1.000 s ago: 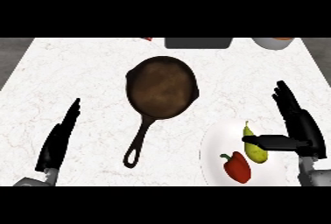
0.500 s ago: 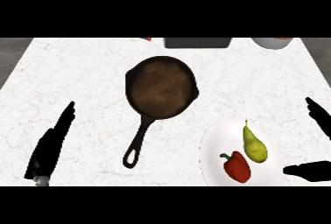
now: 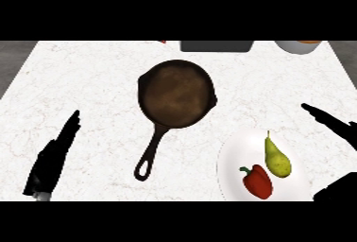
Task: Pick the bell pepper from the plate and place it in the pan
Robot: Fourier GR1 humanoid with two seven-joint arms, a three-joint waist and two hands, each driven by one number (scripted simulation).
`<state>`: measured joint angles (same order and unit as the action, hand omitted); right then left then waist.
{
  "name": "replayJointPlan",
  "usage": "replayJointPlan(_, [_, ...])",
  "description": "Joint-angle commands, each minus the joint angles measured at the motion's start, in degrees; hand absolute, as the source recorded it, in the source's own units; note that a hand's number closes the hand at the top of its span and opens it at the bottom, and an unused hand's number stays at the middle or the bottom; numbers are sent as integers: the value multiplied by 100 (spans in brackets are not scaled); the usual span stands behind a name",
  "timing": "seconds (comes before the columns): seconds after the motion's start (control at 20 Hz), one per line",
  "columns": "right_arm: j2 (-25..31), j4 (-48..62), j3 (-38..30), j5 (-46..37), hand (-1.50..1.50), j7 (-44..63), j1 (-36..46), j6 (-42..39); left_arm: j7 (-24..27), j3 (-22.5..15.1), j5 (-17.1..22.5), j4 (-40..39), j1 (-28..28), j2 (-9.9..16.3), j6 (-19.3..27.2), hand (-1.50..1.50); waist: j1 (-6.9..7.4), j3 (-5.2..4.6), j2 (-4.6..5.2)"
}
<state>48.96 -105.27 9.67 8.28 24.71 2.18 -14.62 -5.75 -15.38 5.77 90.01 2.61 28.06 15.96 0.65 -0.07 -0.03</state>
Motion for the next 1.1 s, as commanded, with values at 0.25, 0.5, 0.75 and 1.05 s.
replayJointPlan(0.25, [-793,-122,876,-27,-150,2145,1409,-530,-82,156,-40,178,156,-71,-315,0,25,2,10])
replayJointPlan(0.5, [-1397,29,1405,-155,-150,3054,1990,-780,-256,181,-278,125,-35,-254,-202,0,18,2,9])
replayJointPlan(0.75, [-1157,283,1513,-93,-150,3328,2150,-1567,129,403,-187,-198,12,-280,-428,0,-9,-1,11])
replayJointPlan(1.05, [-1417,512,1928,-132,-150,3826,2422,-1675,-218,435,-271,46,42,-236,-510,0,3,2,5])
